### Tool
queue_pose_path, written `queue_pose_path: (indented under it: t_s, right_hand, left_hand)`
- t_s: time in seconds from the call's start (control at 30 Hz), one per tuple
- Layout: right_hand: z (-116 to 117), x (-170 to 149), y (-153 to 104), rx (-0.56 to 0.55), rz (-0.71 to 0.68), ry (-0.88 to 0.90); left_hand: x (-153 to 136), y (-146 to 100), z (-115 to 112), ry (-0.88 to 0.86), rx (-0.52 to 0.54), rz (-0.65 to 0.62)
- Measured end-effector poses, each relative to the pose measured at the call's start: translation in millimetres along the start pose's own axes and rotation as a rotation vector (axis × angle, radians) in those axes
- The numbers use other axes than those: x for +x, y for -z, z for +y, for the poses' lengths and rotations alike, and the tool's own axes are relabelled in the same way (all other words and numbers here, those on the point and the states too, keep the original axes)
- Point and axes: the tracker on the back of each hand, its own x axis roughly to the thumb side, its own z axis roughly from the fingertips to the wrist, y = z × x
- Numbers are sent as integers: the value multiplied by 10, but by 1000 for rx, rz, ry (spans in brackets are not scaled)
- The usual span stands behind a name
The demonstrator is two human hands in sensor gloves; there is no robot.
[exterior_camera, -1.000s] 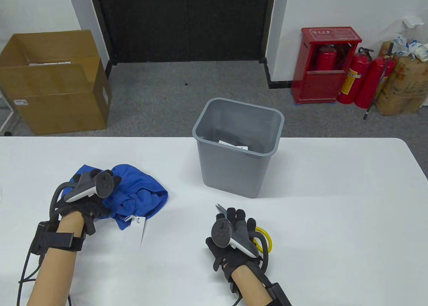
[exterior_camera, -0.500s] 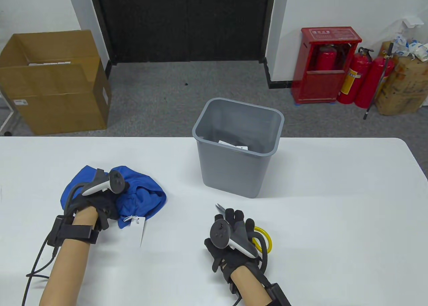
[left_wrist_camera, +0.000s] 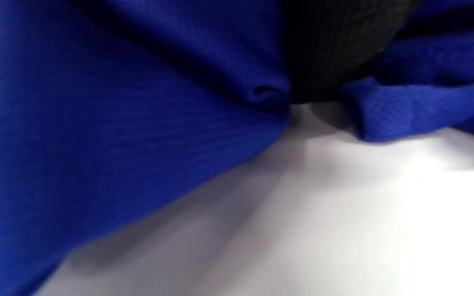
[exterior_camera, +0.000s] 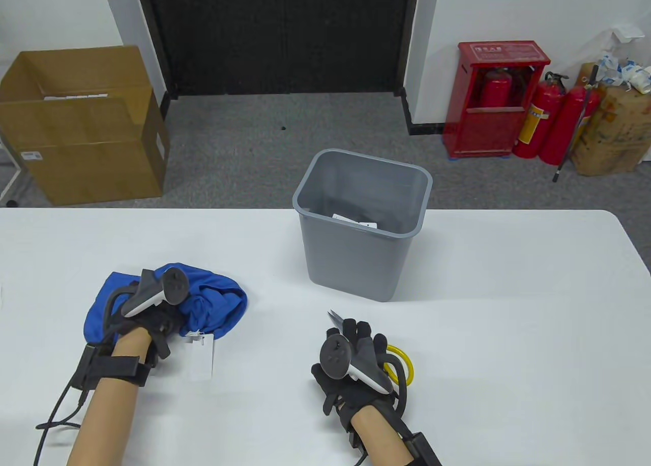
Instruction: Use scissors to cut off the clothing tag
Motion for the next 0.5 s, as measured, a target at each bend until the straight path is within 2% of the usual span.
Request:
queue_pose_path:
  t_s: [0.13, 0.3, 0.5]
  right_hand:
    - [-13, -26, -2, -9, 5, 14]
    - [-16, -59, 3, -9, 16, 9]
    - [-16, -49, 0, 4, 8, -3]
  left_hand:
    - [41, -91, 63, 43, 37, -4]
    - [35, -265, 296, 21, 76, 3]
    - [42, -555, 648, 15, 189, 27]
